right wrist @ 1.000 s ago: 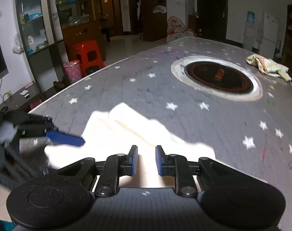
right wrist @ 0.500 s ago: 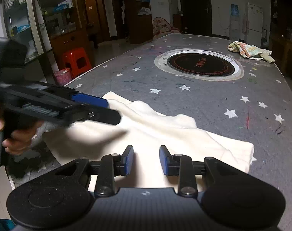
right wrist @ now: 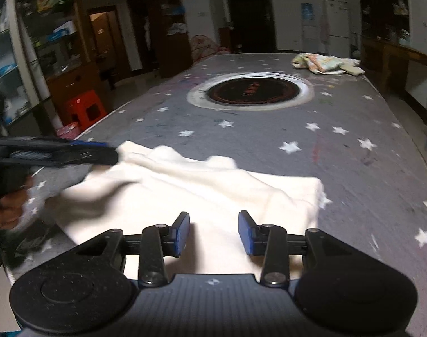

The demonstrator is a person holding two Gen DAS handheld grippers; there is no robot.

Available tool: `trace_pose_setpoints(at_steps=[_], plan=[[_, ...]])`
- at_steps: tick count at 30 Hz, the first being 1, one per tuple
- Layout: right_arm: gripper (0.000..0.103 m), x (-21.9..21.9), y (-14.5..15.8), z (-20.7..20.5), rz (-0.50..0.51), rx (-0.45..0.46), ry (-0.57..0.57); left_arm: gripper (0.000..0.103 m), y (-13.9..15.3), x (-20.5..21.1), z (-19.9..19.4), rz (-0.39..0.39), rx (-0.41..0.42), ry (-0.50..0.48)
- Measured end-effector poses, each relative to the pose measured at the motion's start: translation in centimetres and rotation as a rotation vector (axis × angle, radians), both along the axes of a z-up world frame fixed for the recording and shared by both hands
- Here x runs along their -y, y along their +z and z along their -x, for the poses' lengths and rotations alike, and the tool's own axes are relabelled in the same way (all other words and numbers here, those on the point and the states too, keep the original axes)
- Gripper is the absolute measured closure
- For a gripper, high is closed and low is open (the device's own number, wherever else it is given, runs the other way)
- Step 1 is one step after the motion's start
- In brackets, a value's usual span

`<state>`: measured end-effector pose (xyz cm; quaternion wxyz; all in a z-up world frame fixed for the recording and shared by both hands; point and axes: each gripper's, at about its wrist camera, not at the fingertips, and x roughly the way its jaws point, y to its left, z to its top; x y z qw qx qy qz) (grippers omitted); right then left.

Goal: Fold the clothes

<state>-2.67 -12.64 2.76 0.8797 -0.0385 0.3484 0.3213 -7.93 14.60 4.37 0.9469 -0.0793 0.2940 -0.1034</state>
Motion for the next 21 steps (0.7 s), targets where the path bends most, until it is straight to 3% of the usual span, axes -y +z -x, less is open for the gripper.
trace_pose_setpoints(at_steps=[6,15,21], plan=[[0.065,1.5,1.4,0.6,-0.025,0.032,-0.020,0.042,-0.6,0.8,2.6,-0.092,0.007,-0.005],[0.067,3.0,1.7,4.0,0.031,0.049,0.060,0.042,-2.3,0.4,2.5,-0.108,-0.053,0.019],[0.067,3.9,0.7,4.3,0.065,0.036,0.022,0.042,-1.9,0.4,3.2,-0.126,-0.049,0.027]])
